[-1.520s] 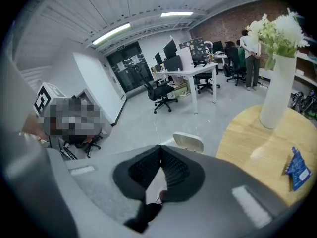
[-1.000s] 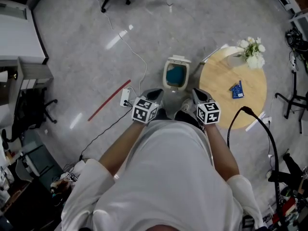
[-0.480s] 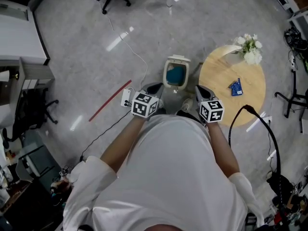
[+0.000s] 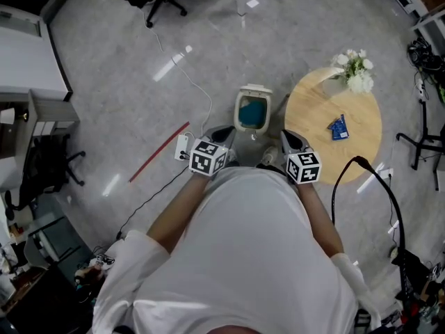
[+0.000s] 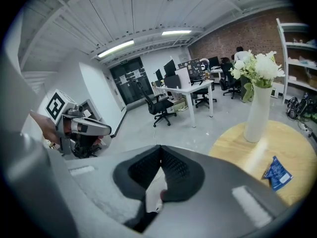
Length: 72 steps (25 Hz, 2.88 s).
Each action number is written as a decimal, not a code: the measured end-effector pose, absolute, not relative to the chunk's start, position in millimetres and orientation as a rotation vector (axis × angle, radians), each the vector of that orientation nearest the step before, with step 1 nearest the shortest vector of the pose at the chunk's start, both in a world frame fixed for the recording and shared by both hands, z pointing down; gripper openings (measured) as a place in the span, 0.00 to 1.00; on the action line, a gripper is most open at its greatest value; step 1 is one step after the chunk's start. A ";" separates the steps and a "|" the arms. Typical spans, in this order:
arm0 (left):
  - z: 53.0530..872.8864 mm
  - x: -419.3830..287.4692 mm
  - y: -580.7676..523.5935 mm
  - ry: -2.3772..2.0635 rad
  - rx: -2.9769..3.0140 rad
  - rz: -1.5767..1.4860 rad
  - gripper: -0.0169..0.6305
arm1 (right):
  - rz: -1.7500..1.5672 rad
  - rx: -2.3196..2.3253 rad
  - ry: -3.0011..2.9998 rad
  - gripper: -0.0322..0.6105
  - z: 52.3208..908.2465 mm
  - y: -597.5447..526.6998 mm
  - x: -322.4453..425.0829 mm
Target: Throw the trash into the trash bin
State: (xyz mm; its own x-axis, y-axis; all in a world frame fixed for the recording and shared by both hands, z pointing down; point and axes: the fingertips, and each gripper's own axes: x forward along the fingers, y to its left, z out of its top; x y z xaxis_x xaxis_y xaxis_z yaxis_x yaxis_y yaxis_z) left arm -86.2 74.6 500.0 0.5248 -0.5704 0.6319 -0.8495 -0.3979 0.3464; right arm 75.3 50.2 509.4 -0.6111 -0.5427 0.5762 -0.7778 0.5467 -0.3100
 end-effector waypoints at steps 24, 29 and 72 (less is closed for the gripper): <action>500.9 -68.9 80.5 -1.118 2.135 0.568 0.03 | 0.792 1.102 -2.352 0.05 513.2 62.3 88.6; 501.4 -61.7 82.3 -1.094 2.145 0.576 0.03 | 0.811 1.116 -2.344 0.05 514.5 65.4 93.8; 508.3 35.0 59.0 -1.007 2.143 0.659 0.03 | 0.956 1.433 -2.095 0.17 567.3 21.6 298.7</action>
